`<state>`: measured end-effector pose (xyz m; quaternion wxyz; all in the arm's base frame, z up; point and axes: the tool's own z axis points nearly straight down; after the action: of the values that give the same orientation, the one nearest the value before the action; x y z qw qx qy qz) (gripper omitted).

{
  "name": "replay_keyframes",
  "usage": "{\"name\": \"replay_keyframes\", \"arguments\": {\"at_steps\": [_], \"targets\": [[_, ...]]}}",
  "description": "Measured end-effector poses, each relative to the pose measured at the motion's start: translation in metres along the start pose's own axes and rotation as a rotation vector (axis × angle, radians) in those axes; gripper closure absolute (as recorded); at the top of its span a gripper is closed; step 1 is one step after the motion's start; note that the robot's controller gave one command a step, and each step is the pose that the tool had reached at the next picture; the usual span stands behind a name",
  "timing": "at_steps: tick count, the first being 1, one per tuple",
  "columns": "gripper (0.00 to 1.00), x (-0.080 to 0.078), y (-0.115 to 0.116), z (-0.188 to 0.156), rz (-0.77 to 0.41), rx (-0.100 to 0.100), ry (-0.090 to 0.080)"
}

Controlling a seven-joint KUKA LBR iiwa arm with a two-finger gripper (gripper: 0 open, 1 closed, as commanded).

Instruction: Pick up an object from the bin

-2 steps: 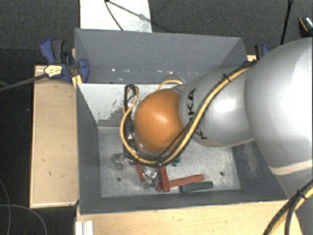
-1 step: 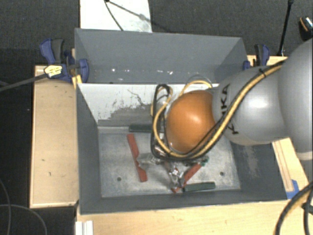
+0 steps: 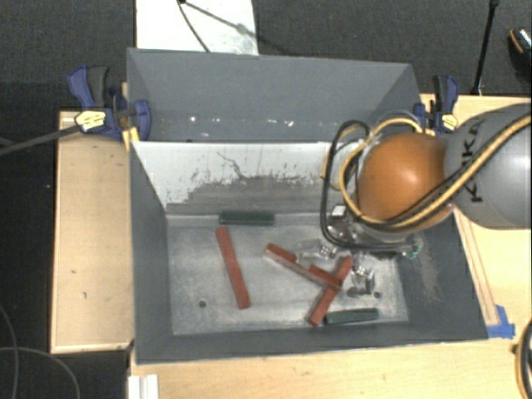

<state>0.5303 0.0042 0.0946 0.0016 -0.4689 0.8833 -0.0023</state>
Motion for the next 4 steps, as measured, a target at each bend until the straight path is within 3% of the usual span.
{"name": "replay_keyframes", "arguments": {"at_steps": [1, 2, 3, 4], "targets": [[0.0, 0.009, -0.045, 0.026, -0.06, -0.002, -0.001], [1.0, 0.007, -0.042, 0.024, -0.056, -0.006, -0.002], [1.0, 0.039, -0.033, -0.103, -0.418, 0.0, -0.003], [1.0, 0.014, -0.068, -0.205, -0.804, -0.001, -0.005]]}}
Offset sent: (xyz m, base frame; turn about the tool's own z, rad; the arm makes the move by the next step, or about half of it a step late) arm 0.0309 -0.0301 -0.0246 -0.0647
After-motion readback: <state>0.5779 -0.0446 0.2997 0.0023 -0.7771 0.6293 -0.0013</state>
